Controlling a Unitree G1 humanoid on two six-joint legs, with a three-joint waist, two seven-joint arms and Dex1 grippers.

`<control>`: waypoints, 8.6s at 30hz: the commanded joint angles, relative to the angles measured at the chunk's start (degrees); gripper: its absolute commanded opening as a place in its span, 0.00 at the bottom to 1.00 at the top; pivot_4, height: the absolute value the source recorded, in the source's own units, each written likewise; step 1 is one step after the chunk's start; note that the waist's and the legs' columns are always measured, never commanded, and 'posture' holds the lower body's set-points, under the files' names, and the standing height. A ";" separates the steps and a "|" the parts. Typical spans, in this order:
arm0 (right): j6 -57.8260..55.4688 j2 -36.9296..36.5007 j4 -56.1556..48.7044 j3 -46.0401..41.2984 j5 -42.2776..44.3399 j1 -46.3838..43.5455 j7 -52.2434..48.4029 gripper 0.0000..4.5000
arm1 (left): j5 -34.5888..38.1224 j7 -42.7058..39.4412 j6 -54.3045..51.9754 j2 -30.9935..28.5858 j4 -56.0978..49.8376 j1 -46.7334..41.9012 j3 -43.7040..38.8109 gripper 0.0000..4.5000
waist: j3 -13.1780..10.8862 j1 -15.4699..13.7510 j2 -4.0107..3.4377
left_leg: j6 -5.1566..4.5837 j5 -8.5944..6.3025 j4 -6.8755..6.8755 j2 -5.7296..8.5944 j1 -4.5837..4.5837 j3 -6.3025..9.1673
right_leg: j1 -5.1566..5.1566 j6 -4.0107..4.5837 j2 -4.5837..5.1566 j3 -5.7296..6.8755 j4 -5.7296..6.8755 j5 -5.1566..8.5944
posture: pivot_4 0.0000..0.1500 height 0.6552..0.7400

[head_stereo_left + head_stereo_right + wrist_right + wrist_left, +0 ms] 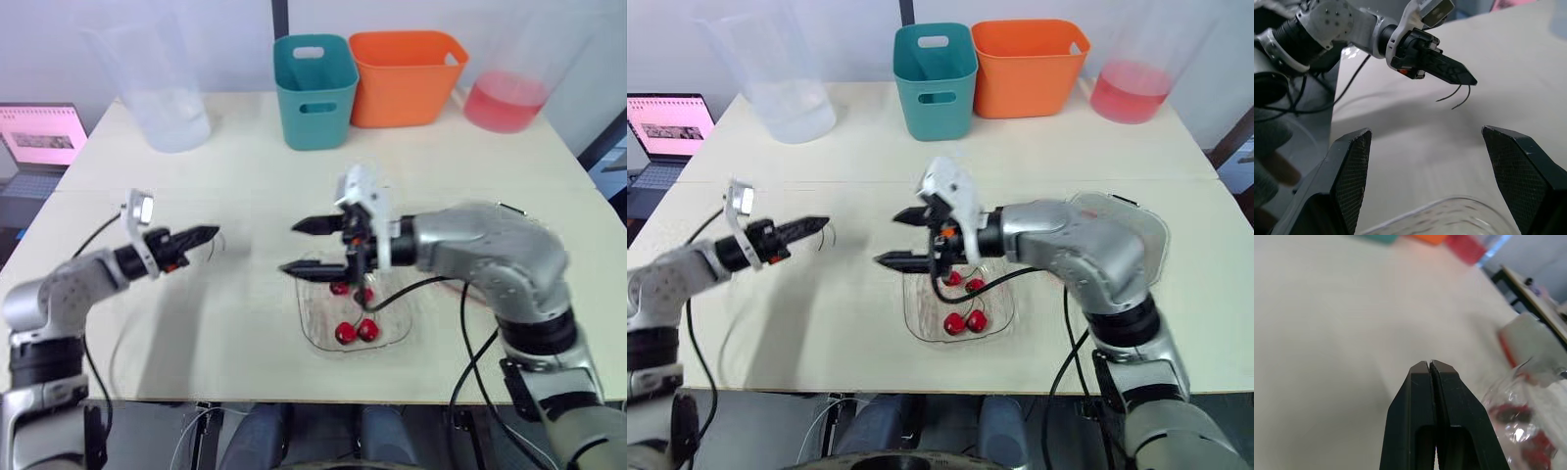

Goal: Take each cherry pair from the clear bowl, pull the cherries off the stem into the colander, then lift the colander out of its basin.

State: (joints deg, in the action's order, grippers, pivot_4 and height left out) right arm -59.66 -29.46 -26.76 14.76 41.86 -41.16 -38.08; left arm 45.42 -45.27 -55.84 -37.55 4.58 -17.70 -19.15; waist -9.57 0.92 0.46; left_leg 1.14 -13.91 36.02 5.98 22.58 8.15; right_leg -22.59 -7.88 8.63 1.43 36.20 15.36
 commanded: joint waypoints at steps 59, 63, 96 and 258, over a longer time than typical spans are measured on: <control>-2.45 -15.39 -1.03 25.21 -26.23 -6.12 -4.63 0.66 | -1.02 -12.41 10.96 -17.55 -40.09 1.49 14.98 0.75 | -0.02 -0.17 0.03 | -0.31 -0.19 -0.18 -0.10 0.08 -0.20 | -0.17 0.03 -0.06 -0.11 -0.07 0.00 | 1.00 1.00; -1.57 -14.75 -0.67 26.77 -28.42 -6.65 -6.27 0.19 | -0.70 -11.96 10.88 -17.11 -39.96 1.23 14.72 0.75 | -0.02 -0.17 0.03 | -0.30 -0.19 -0.18 -0.09 0.08 -0.19 | -0.16 0.03 -0.06 -0.11 -0.07 0.00 | 1.00 1.00; -22.86 -15.17 -9.95 9.51 -21.92 -5.49 -19.33 0.86 | -5.98 -15.20 15.04 -18.89 -36.65 -0.07 16.51 0.75 | -0.02 -0.14 0.02 | -0.29 -0.18 -0.21 -0.12 0.06 -0.17 | -0.18 0.04 -0.08 -0.10 -0.06 0.00 | 1.00 1.00; -23.26 8.37 -1.47 -33.46 19.55 1.58 11.18 0.38 | -2.77 -18.46 11.03 10.79 -4.62 -36.04 18.11 0.00 | 0.01 0.20 0.07 | 0.02 0.01 0.02 0.00 0.07 -0.11 | -0.12 0.00 -0.03 -0.05 0.14 -0.01 | 1.00 1.00</control>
State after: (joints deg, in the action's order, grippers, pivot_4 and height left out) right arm -84.37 -20.31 -27.34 -18.73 59.79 -39.63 -26.76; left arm 41.66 -63.59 -45.01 -26.16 0.43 -52.10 0.90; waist -9.55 1.12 0.53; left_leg 1.16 -13.90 36.05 5.99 22.64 8.05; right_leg -22.70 -7.88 8.59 1.38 36.34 15.35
